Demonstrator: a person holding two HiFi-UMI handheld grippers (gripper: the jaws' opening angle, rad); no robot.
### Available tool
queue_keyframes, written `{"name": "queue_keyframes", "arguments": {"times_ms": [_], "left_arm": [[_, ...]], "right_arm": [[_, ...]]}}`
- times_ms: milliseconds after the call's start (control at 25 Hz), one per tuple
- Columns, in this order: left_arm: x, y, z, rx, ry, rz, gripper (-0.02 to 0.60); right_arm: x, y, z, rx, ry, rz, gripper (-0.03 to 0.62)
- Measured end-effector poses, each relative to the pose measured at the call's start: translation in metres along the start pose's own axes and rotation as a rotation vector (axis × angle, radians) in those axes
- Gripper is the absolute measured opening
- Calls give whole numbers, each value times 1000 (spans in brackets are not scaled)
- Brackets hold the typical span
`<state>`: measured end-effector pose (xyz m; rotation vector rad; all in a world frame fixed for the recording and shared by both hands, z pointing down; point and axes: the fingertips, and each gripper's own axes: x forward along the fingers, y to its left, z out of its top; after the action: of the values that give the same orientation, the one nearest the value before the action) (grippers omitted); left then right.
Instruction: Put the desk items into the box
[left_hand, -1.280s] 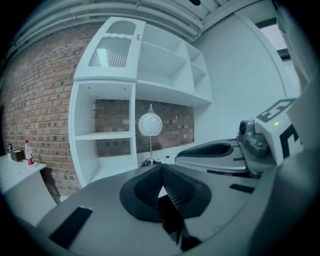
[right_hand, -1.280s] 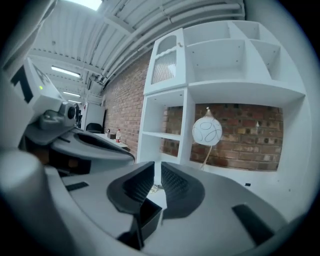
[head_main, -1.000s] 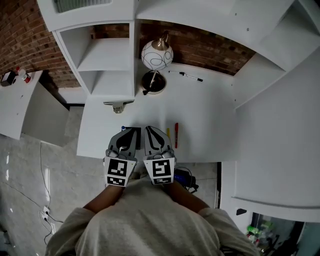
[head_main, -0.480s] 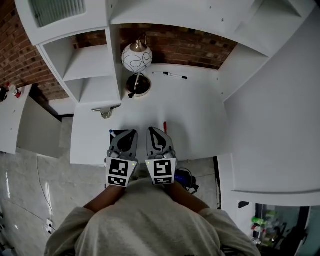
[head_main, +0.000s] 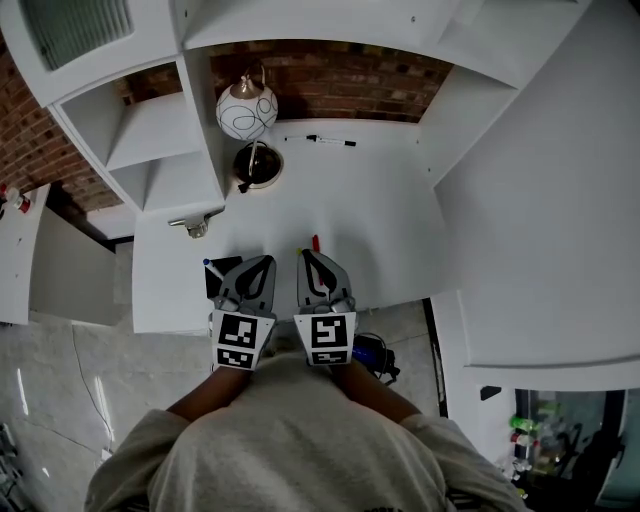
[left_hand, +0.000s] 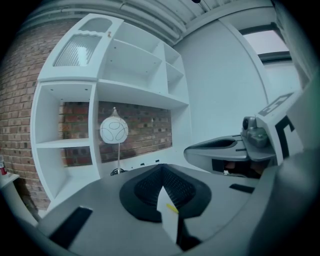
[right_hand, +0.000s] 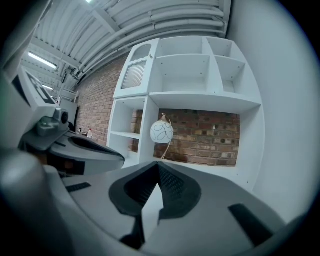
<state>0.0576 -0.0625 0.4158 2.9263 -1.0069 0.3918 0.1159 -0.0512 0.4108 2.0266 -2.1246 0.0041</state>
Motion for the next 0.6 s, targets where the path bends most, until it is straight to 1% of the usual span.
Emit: {"name": "queue_keyframes", "arguments": {"times_ms": [200,400,600], "left_arm": [[3,0,-1,4,9,-2,4],[8,-7,-8,22,35,-27,3],[22,-14,-11,38,50,-50,4]], "right_arm": [[1,-8,-5,12,13,-14,18],[5,-13,-14,24,39,-23,18],[10,-18,-25,-7,58,-17,18]]}}
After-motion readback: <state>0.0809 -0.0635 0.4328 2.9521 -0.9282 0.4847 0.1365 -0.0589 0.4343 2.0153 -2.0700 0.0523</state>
